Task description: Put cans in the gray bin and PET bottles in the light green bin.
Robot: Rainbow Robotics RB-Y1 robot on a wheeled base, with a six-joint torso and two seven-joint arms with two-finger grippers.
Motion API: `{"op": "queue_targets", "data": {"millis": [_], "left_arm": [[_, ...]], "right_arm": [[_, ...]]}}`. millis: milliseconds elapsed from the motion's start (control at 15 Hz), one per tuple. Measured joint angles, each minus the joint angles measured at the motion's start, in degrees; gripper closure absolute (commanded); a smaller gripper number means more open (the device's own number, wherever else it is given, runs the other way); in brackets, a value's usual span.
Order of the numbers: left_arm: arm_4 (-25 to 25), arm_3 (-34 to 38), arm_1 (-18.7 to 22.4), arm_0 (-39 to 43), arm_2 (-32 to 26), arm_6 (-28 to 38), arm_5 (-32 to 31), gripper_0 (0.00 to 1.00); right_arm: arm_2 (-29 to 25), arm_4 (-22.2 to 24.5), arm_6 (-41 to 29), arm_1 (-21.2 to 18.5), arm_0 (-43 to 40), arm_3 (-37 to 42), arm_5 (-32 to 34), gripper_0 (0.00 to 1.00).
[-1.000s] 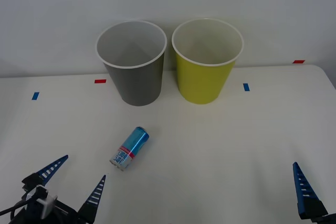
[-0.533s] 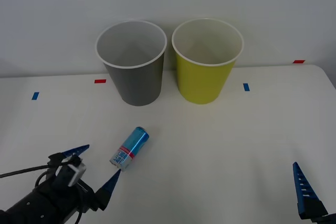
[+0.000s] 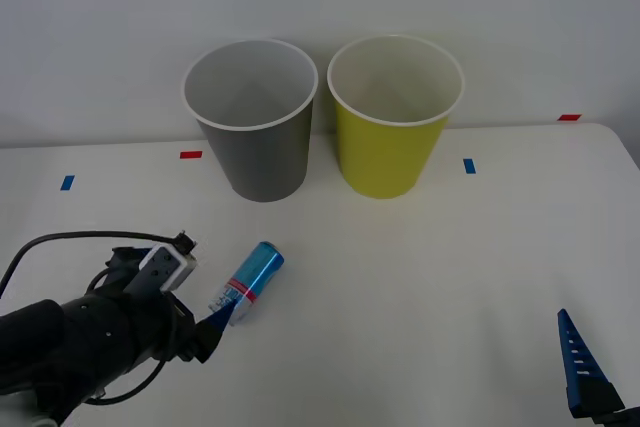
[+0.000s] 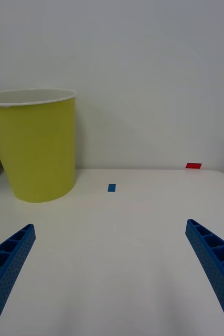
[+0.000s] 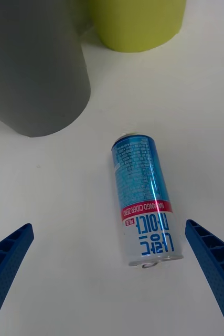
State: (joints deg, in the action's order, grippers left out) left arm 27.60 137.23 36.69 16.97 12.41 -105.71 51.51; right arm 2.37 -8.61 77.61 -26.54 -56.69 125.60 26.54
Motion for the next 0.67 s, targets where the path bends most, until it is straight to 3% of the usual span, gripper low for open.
{"op": "queue_targets", "data": {"millis": [400, 533, 667], "left_arm": [[-2.39, 0.46, -8.46, -11.41, 0.25, 5.28, 20.90, 0.00], [-6.95, 0.49, -9.48, -14.06, 3.05, 9.07, 24.59, 0.00], [-14.56, 0.35, -9.51, -16.10, 8.23, 12.41, 25.87, 0.00]], "right_arm": [[0.00, 0.00, 0.00, 0.00, 0.00, 0.00, 0.00, 0.00], [0.00, 0.00, 0.00, 0.00, 0.00, 0.00, 0.00, 0.00], [0.00, 0.00, 0.00, 0.00, 0.00, 0.00, 0.00, 0.00]]}}
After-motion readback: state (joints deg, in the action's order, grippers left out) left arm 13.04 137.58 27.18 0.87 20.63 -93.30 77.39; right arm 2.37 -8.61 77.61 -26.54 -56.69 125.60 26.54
